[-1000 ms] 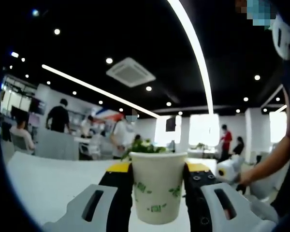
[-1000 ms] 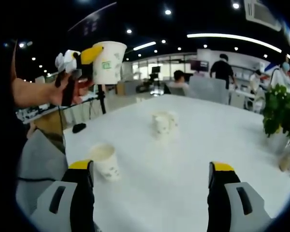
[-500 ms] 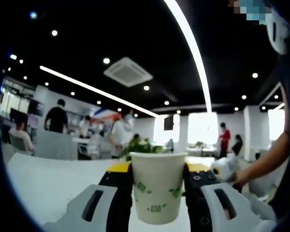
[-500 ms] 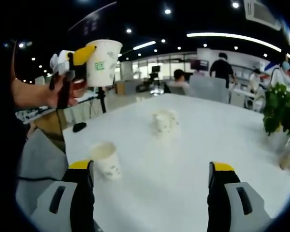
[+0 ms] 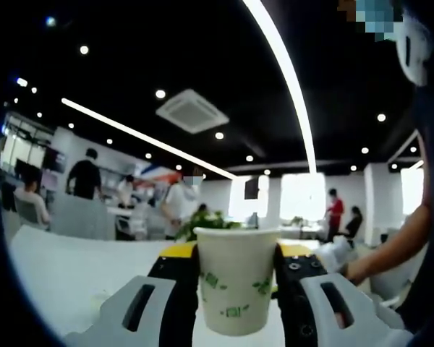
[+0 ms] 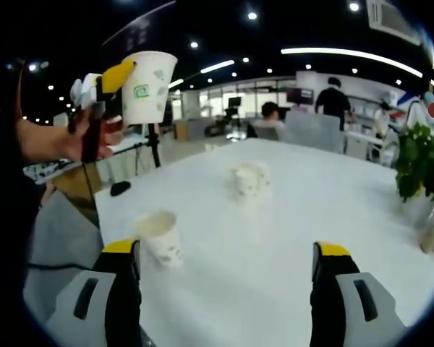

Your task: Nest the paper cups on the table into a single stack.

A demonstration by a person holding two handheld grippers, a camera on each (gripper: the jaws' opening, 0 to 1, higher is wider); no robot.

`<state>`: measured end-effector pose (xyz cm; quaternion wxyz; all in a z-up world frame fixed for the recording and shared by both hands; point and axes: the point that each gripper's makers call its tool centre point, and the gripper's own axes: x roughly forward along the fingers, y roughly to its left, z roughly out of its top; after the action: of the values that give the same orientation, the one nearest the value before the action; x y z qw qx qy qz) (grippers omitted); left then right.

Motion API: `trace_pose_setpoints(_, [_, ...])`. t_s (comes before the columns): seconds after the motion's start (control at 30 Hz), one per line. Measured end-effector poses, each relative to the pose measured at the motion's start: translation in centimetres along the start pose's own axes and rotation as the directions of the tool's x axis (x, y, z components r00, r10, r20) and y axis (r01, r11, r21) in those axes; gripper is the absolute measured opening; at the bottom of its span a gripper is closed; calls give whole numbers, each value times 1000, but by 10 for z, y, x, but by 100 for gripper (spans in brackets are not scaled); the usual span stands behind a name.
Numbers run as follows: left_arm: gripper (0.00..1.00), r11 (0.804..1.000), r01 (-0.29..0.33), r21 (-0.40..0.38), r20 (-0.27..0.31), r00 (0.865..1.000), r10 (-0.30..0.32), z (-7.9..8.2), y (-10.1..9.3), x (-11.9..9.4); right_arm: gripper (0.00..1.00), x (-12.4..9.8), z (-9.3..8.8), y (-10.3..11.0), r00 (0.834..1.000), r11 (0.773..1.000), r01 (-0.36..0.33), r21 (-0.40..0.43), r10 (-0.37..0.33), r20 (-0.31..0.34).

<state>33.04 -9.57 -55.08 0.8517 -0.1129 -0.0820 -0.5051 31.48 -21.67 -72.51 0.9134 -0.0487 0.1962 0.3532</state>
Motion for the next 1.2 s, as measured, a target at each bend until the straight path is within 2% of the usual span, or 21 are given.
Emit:
trace_pose_setpoints(0.3, [40, 1000, 4, 28, -8, 1000, -4, -5, -3, -4, 97, 0, -2, 0, 1000, 1000, 1, 1, -1, -3])
trace_pose_setpoints(0.47, [38, 999, 16, 38, -10, 1000, -16, -15, -5, -8, 97, 1, -3, 2, 1000, 1000, -1, 3, 1, -6])
trace_pose_setpoints(0.7, [38, 999, -6, 34, -10, 1000, 6, -29, 0, -16, 97, 0, -4, 2, 1000, 1000, 0, 3, 0, -8])
trace_pose_setpoints(0.97, [39, 1000, -2, 30, -40, 999, 4, -41, 1, -18, 97, 0, -6, 2, 1000, 1000, 2, 5, -2, -12])
trace_pose_setpoints(1.07, [39, 1000, -4, 31, -67, 998, 6, -52, 3, -19, 97, 0, -5, 4, 1000, 1000, 1, 5, -1, -10])
trace_pose_setpoints(1.2, [39, 1000, -6, 27, -77, 997, 9, -59, 4, -19, 97, 0, -5, 5, 1000, 1000, -1, 4, 1, -12])
